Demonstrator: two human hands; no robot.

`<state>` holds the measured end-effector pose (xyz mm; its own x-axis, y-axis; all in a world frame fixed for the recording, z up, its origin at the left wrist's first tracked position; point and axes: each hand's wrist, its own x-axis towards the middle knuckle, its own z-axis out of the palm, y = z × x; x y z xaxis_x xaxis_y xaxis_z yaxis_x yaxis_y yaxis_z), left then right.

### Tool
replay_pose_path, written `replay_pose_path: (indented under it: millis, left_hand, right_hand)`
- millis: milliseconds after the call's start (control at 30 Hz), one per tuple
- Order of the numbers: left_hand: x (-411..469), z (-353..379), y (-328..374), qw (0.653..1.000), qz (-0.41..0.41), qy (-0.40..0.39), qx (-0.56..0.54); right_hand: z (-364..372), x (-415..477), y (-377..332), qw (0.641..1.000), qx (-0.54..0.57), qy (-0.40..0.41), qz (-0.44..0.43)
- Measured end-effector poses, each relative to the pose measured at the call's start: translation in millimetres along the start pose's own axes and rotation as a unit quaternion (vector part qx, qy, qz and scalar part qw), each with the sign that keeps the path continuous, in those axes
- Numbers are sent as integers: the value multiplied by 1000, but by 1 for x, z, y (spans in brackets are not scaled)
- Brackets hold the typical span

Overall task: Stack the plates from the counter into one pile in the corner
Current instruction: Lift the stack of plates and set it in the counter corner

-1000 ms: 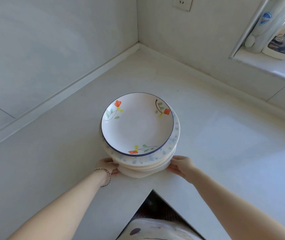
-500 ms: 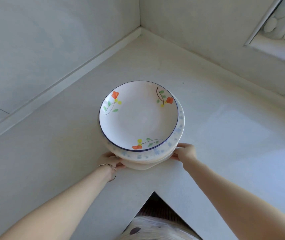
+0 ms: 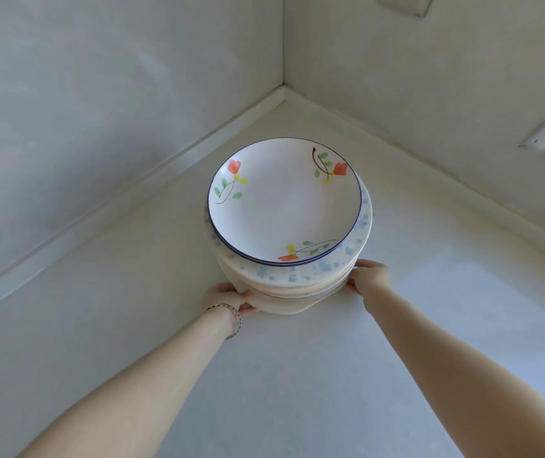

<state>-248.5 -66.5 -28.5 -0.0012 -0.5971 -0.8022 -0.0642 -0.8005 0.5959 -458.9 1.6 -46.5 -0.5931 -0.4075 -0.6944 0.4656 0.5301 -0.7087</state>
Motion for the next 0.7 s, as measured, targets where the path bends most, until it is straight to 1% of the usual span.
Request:
replay_pose_path:
  millis: [300,400,533,700]
  left_hand:
    - [74,57,81,999,26,-10,-39]
    - [92,73,103,998,28,-14,-52]
    - [110,88,125,997,36,-22,-65]
    - [123,104,144,995,47,-27,-84]
  right_hand:
    - [46,83,-95,999,36,23,-13]
    - [59,104,-122,999,35,19,-31]
    - [76,129,-149,998,29,16,-55]
    - [92,155,-174,997,36,11,-63]
